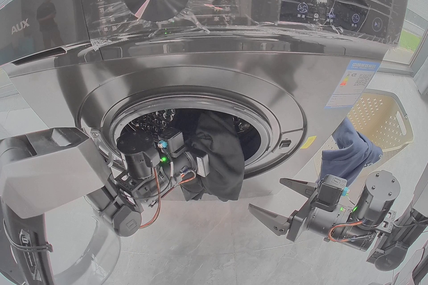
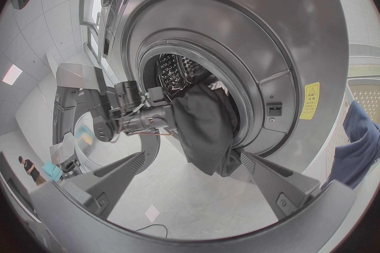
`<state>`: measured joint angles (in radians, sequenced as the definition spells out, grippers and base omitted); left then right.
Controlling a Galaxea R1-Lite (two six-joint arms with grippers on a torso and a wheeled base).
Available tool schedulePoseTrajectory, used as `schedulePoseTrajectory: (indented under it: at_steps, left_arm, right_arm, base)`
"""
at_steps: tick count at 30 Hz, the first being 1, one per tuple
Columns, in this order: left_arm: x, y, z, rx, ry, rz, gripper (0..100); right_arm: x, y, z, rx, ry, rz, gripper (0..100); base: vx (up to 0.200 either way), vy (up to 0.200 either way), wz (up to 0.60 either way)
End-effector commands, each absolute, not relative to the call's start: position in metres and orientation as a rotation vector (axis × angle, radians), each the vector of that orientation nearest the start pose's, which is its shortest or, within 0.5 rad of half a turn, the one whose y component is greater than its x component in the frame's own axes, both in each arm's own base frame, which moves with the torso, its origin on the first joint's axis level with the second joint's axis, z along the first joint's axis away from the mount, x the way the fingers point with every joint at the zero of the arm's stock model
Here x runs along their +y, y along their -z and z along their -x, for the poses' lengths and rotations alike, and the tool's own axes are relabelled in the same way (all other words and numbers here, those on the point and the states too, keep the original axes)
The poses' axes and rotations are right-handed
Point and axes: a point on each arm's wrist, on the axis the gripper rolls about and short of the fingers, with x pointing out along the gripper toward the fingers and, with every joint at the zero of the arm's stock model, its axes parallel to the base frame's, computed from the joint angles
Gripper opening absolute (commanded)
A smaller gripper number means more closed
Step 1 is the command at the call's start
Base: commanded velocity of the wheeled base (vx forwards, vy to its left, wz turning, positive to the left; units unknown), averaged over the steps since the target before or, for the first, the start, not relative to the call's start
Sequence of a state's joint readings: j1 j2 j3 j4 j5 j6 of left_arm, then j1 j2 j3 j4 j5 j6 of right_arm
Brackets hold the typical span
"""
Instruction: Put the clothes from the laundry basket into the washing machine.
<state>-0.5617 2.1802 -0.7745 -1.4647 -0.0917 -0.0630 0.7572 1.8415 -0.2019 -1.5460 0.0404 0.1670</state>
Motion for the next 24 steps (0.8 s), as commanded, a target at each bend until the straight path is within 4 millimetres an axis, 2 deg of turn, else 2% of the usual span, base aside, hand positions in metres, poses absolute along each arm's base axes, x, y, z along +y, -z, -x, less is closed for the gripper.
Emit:
schedulePoseTrajectory:
  at_steps: [1, 5, 11, 14, 18, 24]
  left_arm:
    - [-0.201, -0.078, -0.35, -0.018, 0.61, 0.071, 0]
    - [-0.206, -0.077, -0.363, -0.028, 0.604, 0.073, 0]
    - [-0.217, -0.088, -0.387, -0.038, 0.597, 0.076, 0]
    - [-0.218, -0.094, -0.403, -0.057, 0.567, 0.08, 0]
    - [-0.214, -0.104, -0.434, -0.099, 0.489, 0.09, 0]
    - [-0.21, -0.112, -0.453, -0.108, 0.442, 0.107, 0]
  right_arm:
    - [0.17, -0.101, -0.176, 0.154, -0.795, -0.125, 100]
    - [0.172, -0.098, -0.173, 0.167, -0.805, -0.121, 100]
    - [0.173, -0.097, -0.172, 0.172, -0.812, -0.119, 100]
    - [0.173, -0.097, -0.172, 0.174, -0.813, -0.12, 100]
    - [0.174, -0.097, -0.171, 0.174, -0.818, -0.118, 100]
    - [0.174, -0.098, -0.172, 0.171, -0.817, -0.119, 100]
  base:
    - [0.0, 0.0, 0.0]
    - [0.0, 0.0, 0.0]
    - [0.0, 0.0, 0.0]
    - [0.0, 0.0, 0.0]
    - [0.0, 0.0, 0.0]
    - [0.0, 0.0, 0.0]
